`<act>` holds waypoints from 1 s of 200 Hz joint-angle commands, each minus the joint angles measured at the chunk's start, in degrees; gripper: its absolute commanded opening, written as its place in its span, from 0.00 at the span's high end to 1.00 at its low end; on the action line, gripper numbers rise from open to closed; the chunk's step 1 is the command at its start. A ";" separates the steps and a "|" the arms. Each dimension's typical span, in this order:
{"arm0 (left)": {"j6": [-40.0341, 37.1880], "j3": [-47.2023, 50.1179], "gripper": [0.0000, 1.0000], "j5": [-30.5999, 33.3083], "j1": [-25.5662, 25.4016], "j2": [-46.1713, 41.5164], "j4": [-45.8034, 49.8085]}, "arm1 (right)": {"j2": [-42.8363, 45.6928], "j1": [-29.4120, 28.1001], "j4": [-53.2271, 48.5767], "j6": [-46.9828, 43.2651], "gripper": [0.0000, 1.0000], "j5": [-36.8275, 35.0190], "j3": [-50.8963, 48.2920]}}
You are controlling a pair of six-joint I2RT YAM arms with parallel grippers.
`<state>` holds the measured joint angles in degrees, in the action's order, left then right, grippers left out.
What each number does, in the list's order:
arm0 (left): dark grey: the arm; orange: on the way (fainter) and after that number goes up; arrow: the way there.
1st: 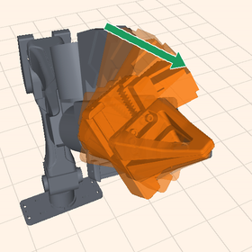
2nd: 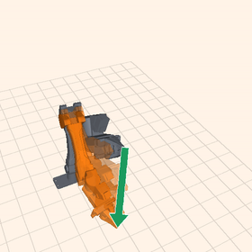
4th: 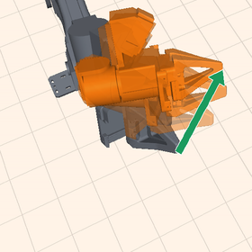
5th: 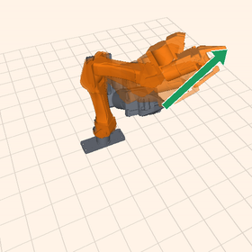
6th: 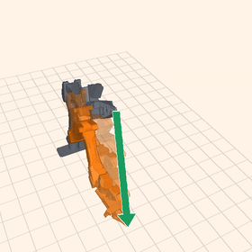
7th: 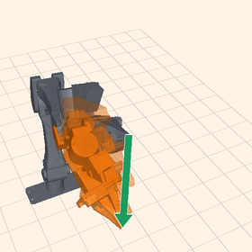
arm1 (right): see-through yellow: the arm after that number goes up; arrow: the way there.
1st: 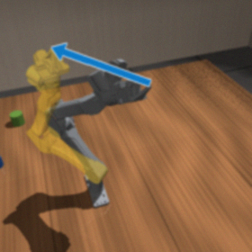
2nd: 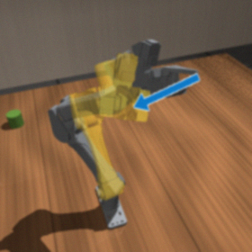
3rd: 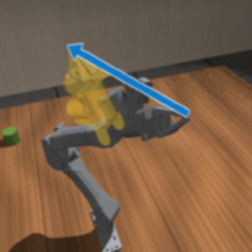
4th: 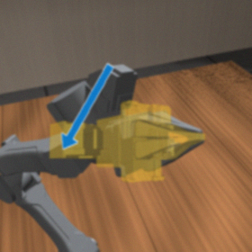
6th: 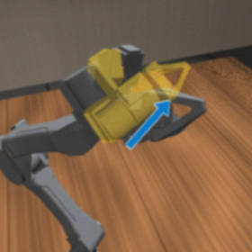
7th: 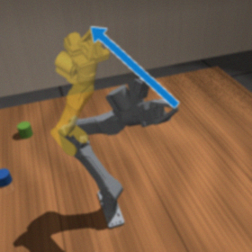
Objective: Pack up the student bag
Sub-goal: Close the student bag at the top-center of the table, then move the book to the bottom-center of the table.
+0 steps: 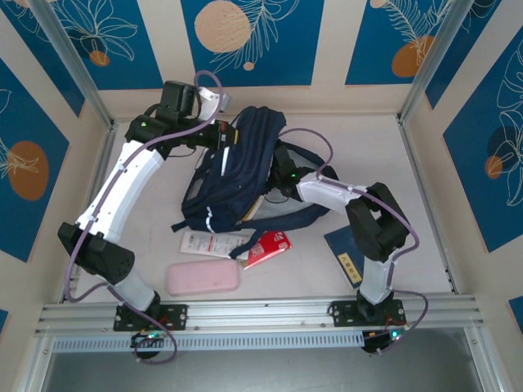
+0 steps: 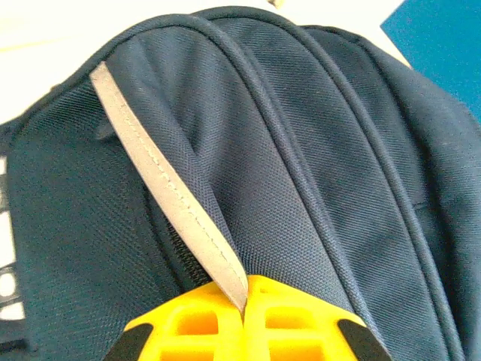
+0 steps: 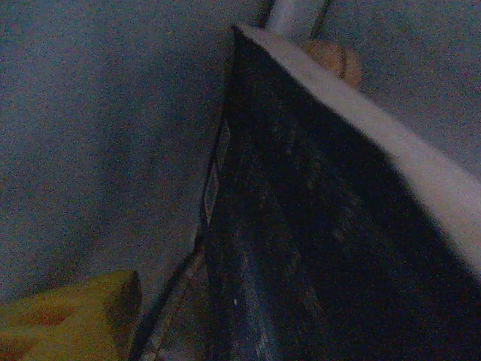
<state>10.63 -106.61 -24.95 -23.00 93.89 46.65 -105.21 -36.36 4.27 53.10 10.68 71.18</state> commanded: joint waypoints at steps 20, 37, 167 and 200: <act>3.18 -1.95 1.00 7.83 4.86 3.96 -8.19 | 16.26 2.96 0.56 -9.19 0.25 -2.46 -8.65; 2.80 -2.20 1.00 10.14 5.55 6.27 -7.47 | 23.34 3.13 0.18 -10.57 0.24 -6.81 -14.06; 5.05 6.04 0.86 5.49 -0.16 11.98 -11.47 | 51.21 10.80 -47.93 1.31 0.44 -33.92 -33.37; 9.25 12.39 0.56 4.77 -0.90 7.56 -14.92 | 39.30 16.87 -54.16 9.09 0.37 -35.57 -32.35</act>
<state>16.88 -97.89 -18.85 -23.44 105.91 34.70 -59.09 -22.74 -42.37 54.74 -21.41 38.50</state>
